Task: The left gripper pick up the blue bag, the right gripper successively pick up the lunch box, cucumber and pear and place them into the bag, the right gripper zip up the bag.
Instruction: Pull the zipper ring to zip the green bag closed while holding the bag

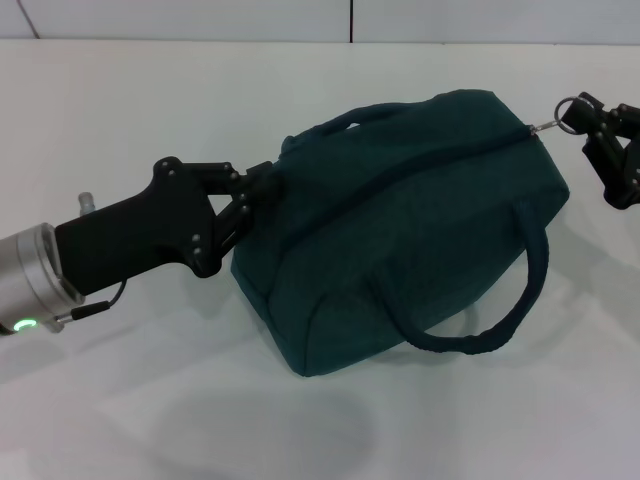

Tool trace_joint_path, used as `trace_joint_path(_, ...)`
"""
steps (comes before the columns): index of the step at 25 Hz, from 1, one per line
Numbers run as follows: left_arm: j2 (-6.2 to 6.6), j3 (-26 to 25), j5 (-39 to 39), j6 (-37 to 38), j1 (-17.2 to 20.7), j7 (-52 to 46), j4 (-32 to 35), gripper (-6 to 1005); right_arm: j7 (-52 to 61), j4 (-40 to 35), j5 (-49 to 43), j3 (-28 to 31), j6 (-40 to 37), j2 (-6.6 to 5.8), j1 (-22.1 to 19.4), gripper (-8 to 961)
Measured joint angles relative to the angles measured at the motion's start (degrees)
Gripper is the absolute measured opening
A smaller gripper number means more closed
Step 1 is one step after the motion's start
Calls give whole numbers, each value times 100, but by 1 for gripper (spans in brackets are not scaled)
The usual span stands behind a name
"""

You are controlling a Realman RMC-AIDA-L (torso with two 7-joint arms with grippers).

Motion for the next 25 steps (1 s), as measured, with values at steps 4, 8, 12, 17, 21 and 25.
trace_joint_path(4,18,-4,-15,-9,0,2,3,56,-28,11,-14,0,185,3,-32,39)
trace_joint_path(8,23,-8,-31,-14,-5,-14,23,56,-99,124,-19,1,327,9,-39,39)
trace_joint_path(12,25,-20,-46,-20,-2,-27,64,56,-166,226,-23,-27,489,27,-39,39)
trace_joint_path(17,26,-26,-48,-25,-13,-28,65,55,-184,284,-36,-70,672,39,-31,40)
trace_joint_path(21,26,-74,-50,-39,-25,-30,74,55,-189,292,-43,-75,813,48,-28,40)
trace_joint_path(25,26,-90,-54,-76,-34,-32,76,55,-189,298,-98,-89,973,56,-19,40)
